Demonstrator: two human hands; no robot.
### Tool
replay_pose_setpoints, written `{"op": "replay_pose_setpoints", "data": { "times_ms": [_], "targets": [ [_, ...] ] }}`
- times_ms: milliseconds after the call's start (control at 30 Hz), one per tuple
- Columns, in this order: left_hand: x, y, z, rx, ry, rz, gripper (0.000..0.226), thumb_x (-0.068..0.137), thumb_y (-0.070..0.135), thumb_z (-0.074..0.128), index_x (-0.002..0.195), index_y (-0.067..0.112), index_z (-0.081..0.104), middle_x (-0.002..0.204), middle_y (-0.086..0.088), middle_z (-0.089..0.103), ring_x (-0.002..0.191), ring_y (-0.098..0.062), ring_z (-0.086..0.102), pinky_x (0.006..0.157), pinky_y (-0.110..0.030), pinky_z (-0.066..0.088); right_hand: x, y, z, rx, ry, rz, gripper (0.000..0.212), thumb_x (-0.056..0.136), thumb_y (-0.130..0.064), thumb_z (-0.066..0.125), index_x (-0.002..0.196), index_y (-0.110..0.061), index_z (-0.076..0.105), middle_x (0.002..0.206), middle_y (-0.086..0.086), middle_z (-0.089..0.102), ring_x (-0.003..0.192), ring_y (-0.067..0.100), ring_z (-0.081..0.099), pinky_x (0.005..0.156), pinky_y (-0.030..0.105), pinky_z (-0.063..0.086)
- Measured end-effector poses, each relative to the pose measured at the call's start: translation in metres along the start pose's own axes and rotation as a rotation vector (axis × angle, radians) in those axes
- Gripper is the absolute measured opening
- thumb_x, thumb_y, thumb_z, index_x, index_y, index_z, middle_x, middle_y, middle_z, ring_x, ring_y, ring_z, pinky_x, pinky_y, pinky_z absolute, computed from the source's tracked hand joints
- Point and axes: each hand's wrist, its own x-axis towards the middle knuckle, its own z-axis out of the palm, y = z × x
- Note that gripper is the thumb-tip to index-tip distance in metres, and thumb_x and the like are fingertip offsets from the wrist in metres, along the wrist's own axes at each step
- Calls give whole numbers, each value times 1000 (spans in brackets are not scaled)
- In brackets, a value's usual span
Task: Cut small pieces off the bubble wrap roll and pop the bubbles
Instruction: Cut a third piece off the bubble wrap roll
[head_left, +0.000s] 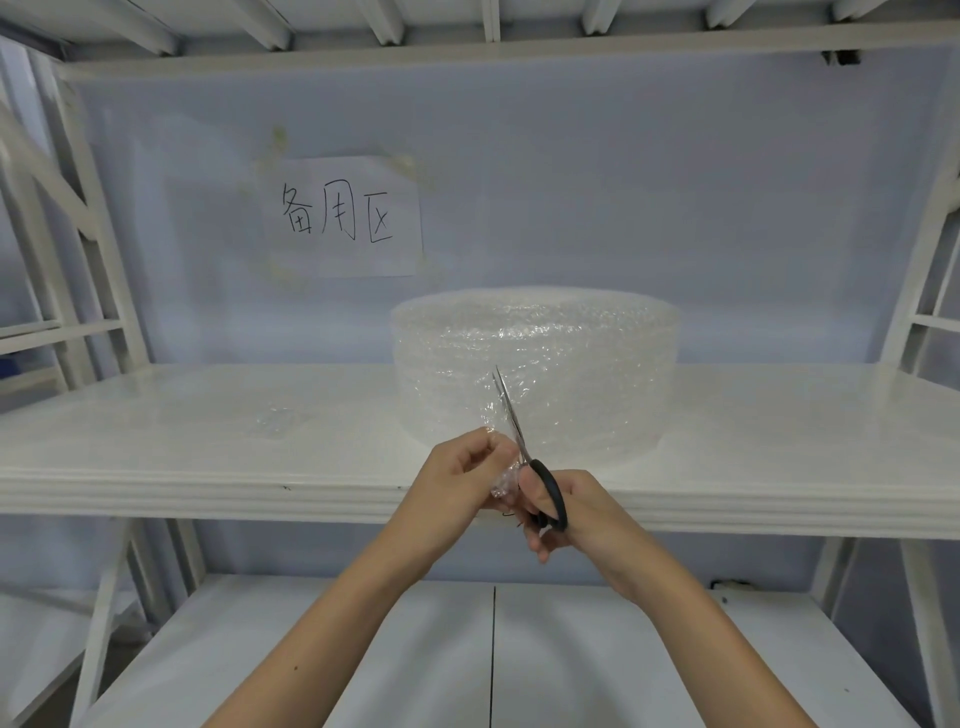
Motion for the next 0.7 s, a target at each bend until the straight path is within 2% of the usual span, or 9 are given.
{"op": "replay_pose_setpoints", "data": {
  "times_ms": [100,200,333,433,467,567,633,700],
  "targets": [
    [1,-1,-1,3,-3,-5,20,97,9,53,79,2,59,74,-13,60,67,-24,57,63,-25,50,1,0,0,-15,5,3,41,81,-55,55,55,-27,68,57,-10,56,51,14,52,52,28,47],
    [0,-3,-1,61,-24,-10,18,95,5,52,81,2,62,72,-8,65,67,-21,58,65,-27,49,2,-4,0,7,2,6,42,80,-58,55,61,-22,66,57,-9,57,51,15,51,52,28,46],
    [-2,-3,-1,88,-18,-6,23,96,7,51,79,10,65,67,0,64,60,-13,56,62,-24,47,6,-10,2,-16,21,2,64,73,-66,57,79,-3,65,60,-5,63,45,14,48,51,25,44],
    [-2,-2,-1,84,5,-11,21,98,10,52,82,5,65,65,2,62,58,-12,55,61,-22,47,8,-12,2,-26,33,-6,77,72,-67,58,85,9,64,63,-2,65,44,15,46,52,25,44],
    [-2,-2,-1,80,8,-8,20,97,11,53,84,1,64,67,0,62,59,-13,54,61,-23,47,9,-12,2,-18,33,-3,73,75,-64,57,83,8,64,64,0,64,44,15,46,52,25,44],
    [-3,0,-1,59,8,1,20,96,9,54,87,-8,61,68,-7,58,56,-13,54,58,-20,46,10,-15,2,-7,31,-1,55,79,-62,54,71,-9,67,67,5,64,47,15,48,52,26,45],
    [-4,1,-1,57,24,0,24,98,11,54,85,-8,61,66,-4,59,53,-8,54,55,-16,45,10,-16,4,-20,41,5,50,79,-62,54,62,-17,65,65,5,63,48,16,49,52,25,46],
    [-4,2,-2,49,34,-7,25,98,12,54,84,-6,62,64,2,61,53,-6,54,55,-15,45,11,-17,4,-16,72,3,48,78,-60,57,63,-14,60,63,2,57,47,15,48,52,25,45]
  ]
}}
